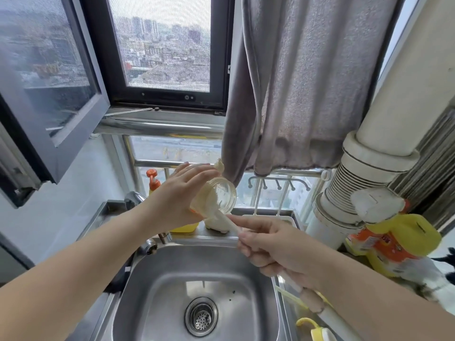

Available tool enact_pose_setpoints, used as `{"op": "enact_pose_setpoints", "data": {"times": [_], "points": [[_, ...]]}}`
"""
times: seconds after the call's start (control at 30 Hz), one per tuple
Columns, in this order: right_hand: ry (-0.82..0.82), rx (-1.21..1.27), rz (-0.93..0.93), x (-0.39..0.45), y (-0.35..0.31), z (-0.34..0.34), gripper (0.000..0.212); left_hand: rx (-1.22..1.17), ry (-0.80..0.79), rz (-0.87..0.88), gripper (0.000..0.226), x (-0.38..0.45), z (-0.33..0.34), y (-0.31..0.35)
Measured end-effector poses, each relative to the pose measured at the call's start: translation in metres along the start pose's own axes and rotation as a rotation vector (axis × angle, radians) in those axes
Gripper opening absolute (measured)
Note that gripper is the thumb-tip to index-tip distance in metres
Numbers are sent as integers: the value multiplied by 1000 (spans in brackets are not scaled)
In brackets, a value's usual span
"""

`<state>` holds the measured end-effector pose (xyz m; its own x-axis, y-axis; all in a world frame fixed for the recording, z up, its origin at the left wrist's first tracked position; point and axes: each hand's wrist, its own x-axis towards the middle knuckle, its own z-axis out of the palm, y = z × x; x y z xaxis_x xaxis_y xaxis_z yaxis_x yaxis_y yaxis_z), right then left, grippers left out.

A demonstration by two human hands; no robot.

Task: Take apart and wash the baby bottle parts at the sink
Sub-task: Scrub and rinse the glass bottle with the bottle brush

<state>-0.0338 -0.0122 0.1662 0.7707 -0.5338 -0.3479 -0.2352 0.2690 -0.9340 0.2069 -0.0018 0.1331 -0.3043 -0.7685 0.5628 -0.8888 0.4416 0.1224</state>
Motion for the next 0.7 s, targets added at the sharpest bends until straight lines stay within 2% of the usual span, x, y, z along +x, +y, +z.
{"op": "enact_pose_setpoints", "data": {"times": [0.03, 0.1, 0.17, 0.23, 0.3, 0.4, 0.5, 0.57, 0.63, 0.7], "points": [[68, -220, -58, 1, -1, -2, 37, 16, -10, 10, 91, 0, 1, 0], [290, -867, -200, 5, -9, -9, 44, 73, -39, 37, 92, -1, 4, -1], [397, -1397, -221, 8, -19, -9, 57, 136, -63, 58, 94, -1, 8, -2], [435, -1647, -233, 9, -23, -1, 68, 168, -58, 68, 95, 0, 10, -1], [400, -1764, -264, 10, -22, 8, 67, 161, -30, 71, 93, 3, 9, -1], [360, -1732, -249, 17, -19, 14, 55, 180, -11, 97, 87, 6, 7, 2], [285, -1549, -193, 26, -20, 11, 38, 144, -20, 82, 82, 3, 10, 3], [227, -1272, -177, 27, -22, 7, 31, 59, -19, 30, 79, -1, 11, 2], [157, -929, -111, 26, -24, 3, 38, -10, -11, -23, 81, -3, 9, 1], [116, -802, -66, 24, -24, -4, 43, -34, -8, -53, 87, -6, 7, 1]]}}
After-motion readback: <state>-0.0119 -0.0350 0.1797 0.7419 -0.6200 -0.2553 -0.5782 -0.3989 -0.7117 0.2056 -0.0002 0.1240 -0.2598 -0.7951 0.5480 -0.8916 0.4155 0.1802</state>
